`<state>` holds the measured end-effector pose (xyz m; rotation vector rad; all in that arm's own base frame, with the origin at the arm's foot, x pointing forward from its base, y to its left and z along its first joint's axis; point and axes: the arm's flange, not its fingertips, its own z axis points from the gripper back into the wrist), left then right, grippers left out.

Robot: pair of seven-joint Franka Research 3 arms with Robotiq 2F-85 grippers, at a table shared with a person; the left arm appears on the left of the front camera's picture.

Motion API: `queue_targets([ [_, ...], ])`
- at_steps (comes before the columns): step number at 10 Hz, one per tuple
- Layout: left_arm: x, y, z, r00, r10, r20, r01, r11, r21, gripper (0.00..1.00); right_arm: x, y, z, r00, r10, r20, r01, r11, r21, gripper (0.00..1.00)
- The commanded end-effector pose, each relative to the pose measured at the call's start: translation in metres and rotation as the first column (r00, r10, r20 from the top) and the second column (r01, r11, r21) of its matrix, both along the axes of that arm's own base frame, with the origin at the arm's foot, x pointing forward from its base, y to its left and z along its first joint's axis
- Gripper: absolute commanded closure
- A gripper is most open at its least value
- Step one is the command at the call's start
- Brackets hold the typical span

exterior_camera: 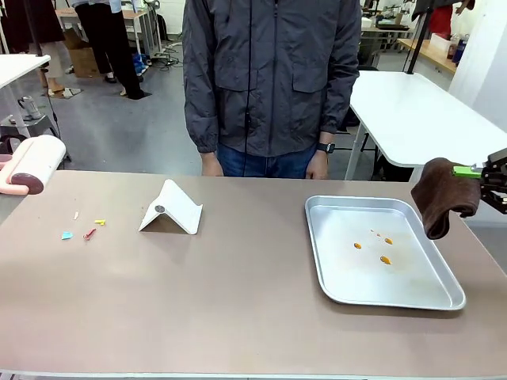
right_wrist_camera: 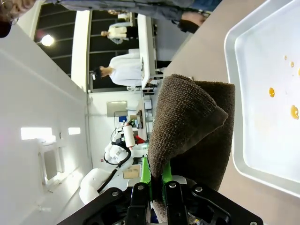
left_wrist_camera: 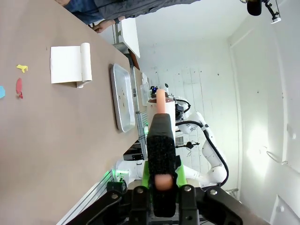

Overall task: Clean the surface of the table.
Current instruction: Hold the Lint Roller with your left hand and the towel with your right hand, then if a person points to the right, clean the right side of the table with your right hand, and if they point to the left, clean the left side with your left hand.

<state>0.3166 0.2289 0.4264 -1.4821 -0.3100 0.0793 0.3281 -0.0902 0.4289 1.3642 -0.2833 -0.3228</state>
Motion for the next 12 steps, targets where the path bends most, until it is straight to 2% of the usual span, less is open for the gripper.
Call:
queue_targets([
  [1, -0.0030, -0.0021, 0.0033, 1.000, 0.004, 0.024, -0.003, 1.000, -0.025, 1.00, -0.0007, 0.0000, 0.0060, 1.000, -0.010, -0.015, 0.010, 1.000, 0.001, 1.00],
  [12, -0.0030, -0.0021, 0.0033, 1.000, 0.004, 0.024, -0.003, 1.000, -0.025, 1.00, -0.0007, 0.0000, 0.0060, 1.000, -0.010, -0.015, 0.010, 1.000, 0.001, 1.00],
])
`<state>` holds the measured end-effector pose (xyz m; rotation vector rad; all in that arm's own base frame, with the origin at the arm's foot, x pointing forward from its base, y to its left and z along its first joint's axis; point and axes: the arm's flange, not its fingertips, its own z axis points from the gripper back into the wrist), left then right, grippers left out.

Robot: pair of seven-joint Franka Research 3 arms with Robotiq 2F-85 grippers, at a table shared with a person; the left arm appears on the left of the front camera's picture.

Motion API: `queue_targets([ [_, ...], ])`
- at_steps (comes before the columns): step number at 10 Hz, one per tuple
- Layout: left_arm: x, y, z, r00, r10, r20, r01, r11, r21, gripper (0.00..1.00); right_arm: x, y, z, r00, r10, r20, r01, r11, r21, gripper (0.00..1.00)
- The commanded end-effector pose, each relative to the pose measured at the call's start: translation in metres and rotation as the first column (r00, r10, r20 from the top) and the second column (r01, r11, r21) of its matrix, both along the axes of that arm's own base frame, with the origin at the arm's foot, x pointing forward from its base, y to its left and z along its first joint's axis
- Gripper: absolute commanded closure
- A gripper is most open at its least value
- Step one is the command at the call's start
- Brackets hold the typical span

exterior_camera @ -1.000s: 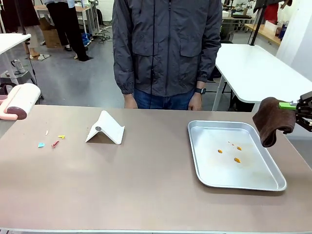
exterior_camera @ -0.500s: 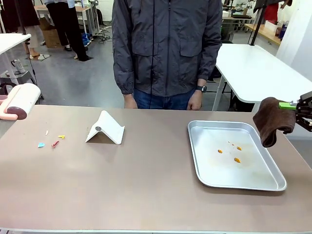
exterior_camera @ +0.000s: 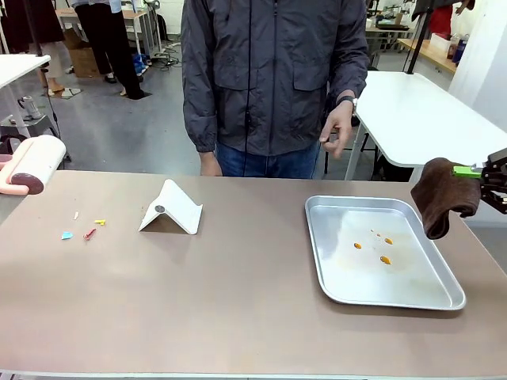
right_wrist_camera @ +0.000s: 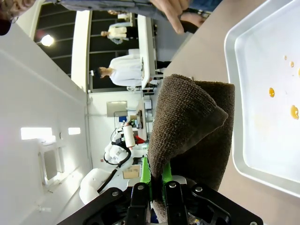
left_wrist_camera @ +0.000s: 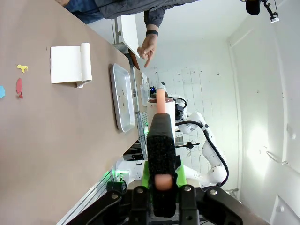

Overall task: Clean the surface of the table.
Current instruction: If a person points to the right, clean the right side of the table with your right hand, and if they point to the left, clean the left side with your left hand.

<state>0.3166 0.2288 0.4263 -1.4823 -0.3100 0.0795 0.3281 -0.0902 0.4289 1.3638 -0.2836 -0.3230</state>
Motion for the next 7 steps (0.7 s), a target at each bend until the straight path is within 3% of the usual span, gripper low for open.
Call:
queue_targets([
  [1, -0.0029, -0.0020, 0.0034, 1.000, 0.004, 0.024, -0.003, 1.000, -0.024, 1.00, -0.0007, 0.0000, 0.0059, 1.000, -0.010, -0.015, 0.010, 1.000, 0.001, 1.00],
  [7, -0.0029, -0.0020, 0.0034, 1.000, 0.004, 0.024, -0.003, 1.000, -0.024, 1.00, -0.0007, 0.0000, 0.0059, 1.000, -0.010, -0.015, 0.010, 1.000, 0.001, 1.00],
])
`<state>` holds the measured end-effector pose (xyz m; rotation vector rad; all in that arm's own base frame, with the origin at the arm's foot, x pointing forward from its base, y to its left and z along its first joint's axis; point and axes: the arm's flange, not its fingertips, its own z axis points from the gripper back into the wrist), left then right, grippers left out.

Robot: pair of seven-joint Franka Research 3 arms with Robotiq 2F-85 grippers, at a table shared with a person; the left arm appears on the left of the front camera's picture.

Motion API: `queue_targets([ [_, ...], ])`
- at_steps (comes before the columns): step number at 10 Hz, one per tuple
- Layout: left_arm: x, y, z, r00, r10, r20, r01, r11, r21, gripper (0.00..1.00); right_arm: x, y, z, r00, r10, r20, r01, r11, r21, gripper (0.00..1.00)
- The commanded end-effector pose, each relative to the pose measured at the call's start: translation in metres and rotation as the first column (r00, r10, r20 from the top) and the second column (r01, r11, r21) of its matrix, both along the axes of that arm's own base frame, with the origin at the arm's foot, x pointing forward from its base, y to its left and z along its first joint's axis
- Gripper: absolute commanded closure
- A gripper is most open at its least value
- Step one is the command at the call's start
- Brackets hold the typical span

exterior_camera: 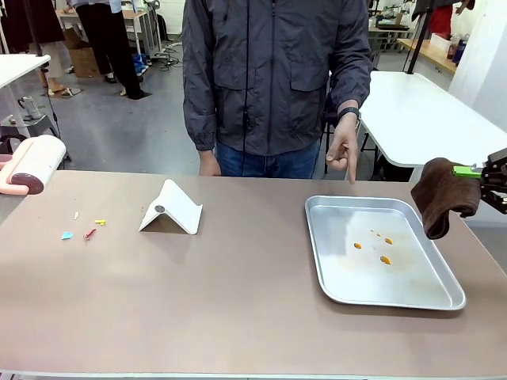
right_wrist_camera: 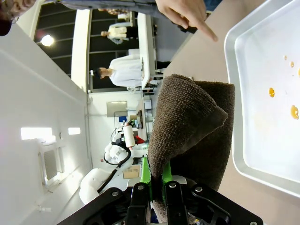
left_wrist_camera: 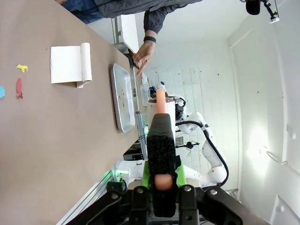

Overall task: Clean the surface of the table.
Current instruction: If a person points to the right, clean the right side of the table with your right hand, and if they point to the left, clean the left side with your left hand.

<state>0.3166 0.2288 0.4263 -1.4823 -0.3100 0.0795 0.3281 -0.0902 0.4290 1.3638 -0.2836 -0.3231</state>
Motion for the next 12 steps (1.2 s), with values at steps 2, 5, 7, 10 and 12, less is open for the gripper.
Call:
queue_targets([
  [2, -0.003, -0.002, 0.003, 1.000, 0.004, 0.024, -0.003, 1.000, -0.024, 1.00, -0.001, 0.000, 0.006, 1.000, -0.009, -0.015, 0.010, 1.000, 0.001, 1.00],
  [5, -0.003, -0.002, 0.003, 1.000, 0.004, 0.024, -0.003, 1.000, -0.024, 1.00, 0.020, 0.018, 0.007, 0.999, 0.050, 0.016, -0.046, 0.982, -0.183, 0.90],
  [7, -0.003, -0.002, 0.003, 1.000, 0.004, 0.024, -0.003, 1.000, -0.024, 1.00, 0.049, 0.035, 0.011, 0.993, 0.117, -0.032, -0.120, 0.906, -0.407, 0.90],
  [10, -0.003, -0.002, 0.003, 1.000, 0.004, 0.024, -0.003, 1.000, -0.024, 1.00, 0.093, 0.056, 0.009, 0.981, 0.153, -0.120, -0.192, 0.668, -0.719, 0.90],
  [12, -0.003, -0.002, 0.003, 1.000, 0.004, 0.024, -0.003, 1.000, -0.024, 1.00, 0.111, 0.062, 0.002, 0.981, 0.087, -0.173, -0.193, 0.546, -0.815, 0.90],
])
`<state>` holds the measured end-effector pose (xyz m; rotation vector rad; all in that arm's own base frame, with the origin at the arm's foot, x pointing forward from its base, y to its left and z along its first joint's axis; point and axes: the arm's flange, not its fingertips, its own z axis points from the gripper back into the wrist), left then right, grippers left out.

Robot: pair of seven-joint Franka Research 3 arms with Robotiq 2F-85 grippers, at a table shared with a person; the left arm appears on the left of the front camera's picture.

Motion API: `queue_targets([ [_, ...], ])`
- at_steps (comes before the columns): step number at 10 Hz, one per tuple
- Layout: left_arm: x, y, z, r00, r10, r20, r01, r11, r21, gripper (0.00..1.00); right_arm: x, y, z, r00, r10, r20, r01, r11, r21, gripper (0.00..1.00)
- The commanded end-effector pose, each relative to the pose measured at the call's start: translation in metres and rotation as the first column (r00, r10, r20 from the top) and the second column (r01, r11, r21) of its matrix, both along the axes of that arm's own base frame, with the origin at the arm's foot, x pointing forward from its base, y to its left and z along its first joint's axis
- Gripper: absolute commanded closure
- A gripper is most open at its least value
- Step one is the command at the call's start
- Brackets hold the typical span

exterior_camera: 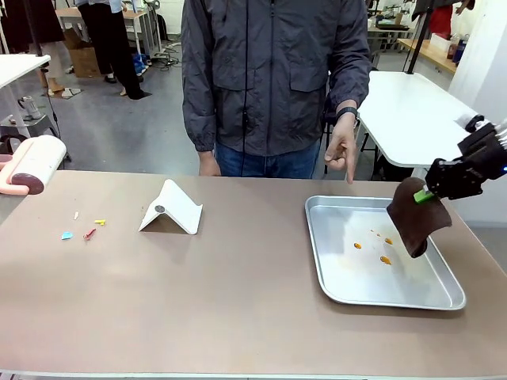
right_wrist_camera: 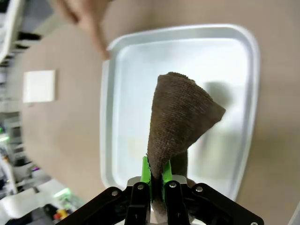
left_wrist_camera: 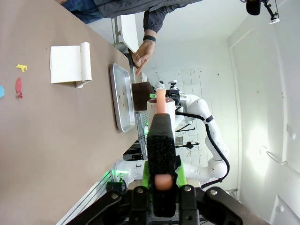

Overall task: Clean the surface of the table.
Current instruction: If a person points to the right, clean the right side of the table with your right hand, and if they point to the left, clean the left side with your left hand.

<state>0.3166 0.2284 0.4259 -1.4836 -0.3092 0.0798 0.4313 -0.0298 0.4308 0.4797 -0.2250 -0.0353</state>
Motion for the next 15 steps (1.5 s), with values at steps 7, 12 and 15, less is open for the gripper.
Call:
queue_targets([
  [7, -0.003, -0.002, 0.004, 1.000, 0.004, 0.025, -0.004, 1.000, -0.023, 1.00, 0.042, 0.022, -0.057, 0.995, -0.084, -0.055, 0.072, 0.978, -0.193, 0.90],
  [12, -0.003, -0.002, 0.004, 1.000, 0.004, 0.025, -0.004, 1.000, -0.023, 1.00, 0.051, 0.056, -0.108, 0.993, -0.048, -0.105, 0.045, 0.998, -0.033, 0.90],
  [15, -0.003, -0.002, 0.004, 1.000, 0.004, 0.025, -0.004, 1.000, -0.023, 1.00, 0.053, 0.088, -0.123, 0.990, 0.014, -0.139, 0.000, 0.995, 0.098, 0.90],
])
